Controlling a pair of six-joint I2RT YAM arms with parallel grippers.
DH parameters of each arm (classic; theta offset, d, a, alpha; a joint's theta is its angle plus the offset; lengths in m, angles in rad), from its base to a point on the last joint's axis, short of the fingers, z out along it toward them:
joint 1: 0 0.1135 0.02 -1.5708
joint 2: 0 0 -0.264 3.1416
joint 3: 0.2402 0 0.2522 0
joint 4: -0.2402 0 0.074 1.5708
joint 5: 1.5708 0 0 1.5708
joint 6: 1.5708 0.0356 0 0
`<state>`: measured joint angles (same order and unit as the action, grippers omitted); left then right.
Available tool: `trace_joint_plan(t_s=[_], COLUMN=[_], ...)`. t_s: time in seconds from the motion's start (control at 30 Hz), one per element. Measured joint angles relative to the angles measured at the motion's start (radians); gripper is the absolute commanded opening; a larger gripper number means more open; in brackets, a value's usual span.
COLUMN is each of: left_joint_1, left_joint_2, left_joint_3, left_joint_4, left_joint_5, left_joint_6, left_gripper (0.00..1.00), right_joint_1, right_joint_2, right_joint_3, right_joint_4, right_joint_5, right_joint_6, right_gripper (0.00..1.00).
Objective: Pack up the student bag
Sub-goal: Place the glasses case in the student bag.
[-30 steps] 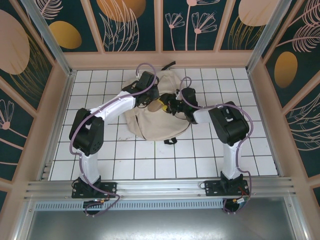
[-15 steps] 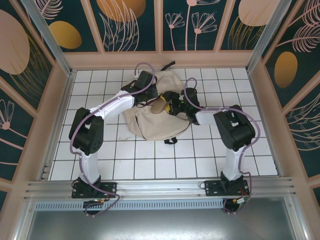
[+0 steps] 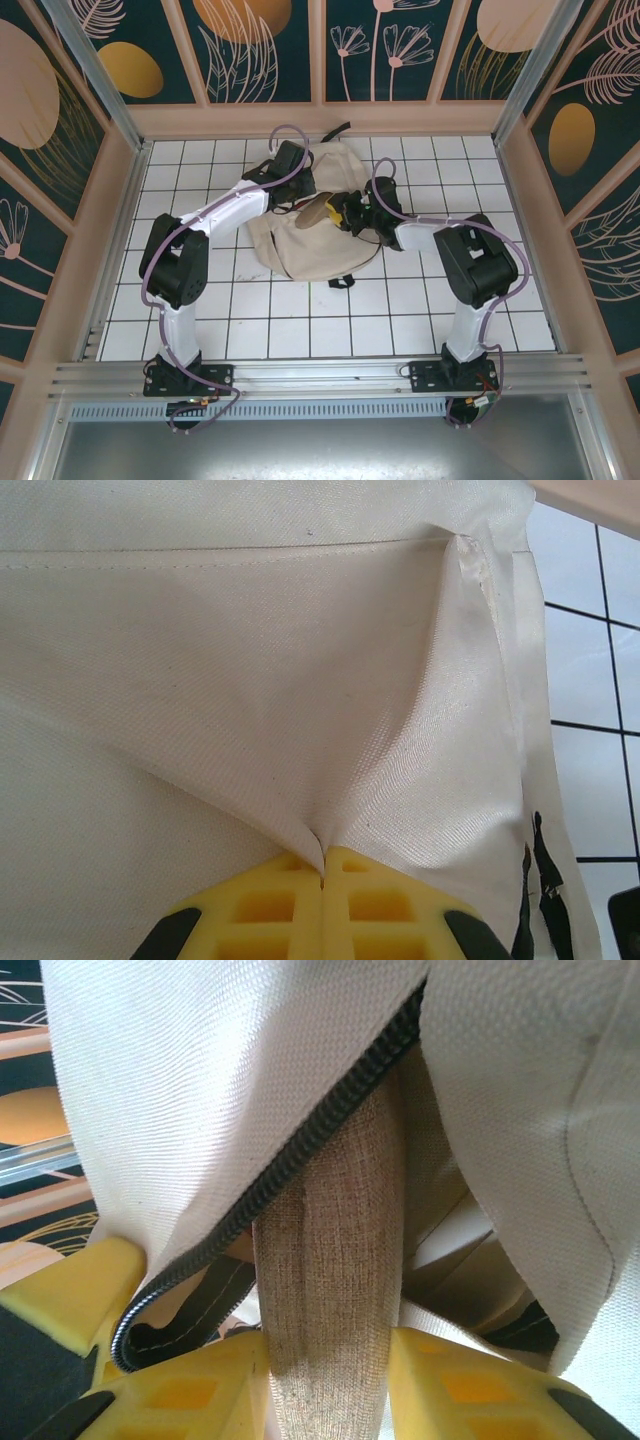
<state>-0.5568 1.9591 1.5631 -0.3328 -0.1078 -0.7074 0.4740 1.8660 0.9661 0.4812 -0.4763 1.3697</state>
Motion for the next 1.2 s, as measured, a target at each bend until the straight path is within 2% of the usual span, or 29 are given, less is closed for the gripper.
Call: trace_joint_plan(t_s=[0.17,0.3,0.37,0.43,0.6,0.7,0.97,1.2], left_joint_1=[0.001,0.004,0.004,0.003,0.004,0.004,0.008,0.009], left_joint_2=[0.000,0.000,0.000,0.000,0.000,0.000,0.000,0.000], left_joint_3=[0.000,0.000,0.000,0.000,0.002,0.003,0.010,0.029], left_joint_4=[-0.005,-0.008,-0.009,-0.010,-0.012,-0.012,-0.018,-0.035], left_joint_5=[0.003,0.006,0.011,0.015,0.021,0.022,0.049,0.064], left_joint_6=[0.000,0.005,0.008,0.011,0.016,0.016,0.016,0.016], left_gripper=[0.00,0.00,0.00,0.00,0.00,0.00,0.00,0.00], right_joint_1=[-0.001,0.000,0.002,0.005,0.006,0.006,0.007,0.021], right_joint_2=[0.027,0.046,0.050,0.050,0.050,0.050,0.050,0.113], right_joint_3=[0.024,0.049,0.054,0.050,0.034,0.026,0.004,0.055], right_joint_4=[0.007,-0.002,-0.025,-0.043,-0.040,-0.018,0.139,0.181], right_joint_5=[-0.021,-0.029,-0.028,-0.026,-0.026,-0.023,0.055,0.138], right_joint_6=[0.000,-0.005,-0.011,-0.017,-0.029,-0.026,0.001,-0.003], right_gripper=[0.37,0.47,0.49,0.47,0.35,0.33,0.32,0.32])
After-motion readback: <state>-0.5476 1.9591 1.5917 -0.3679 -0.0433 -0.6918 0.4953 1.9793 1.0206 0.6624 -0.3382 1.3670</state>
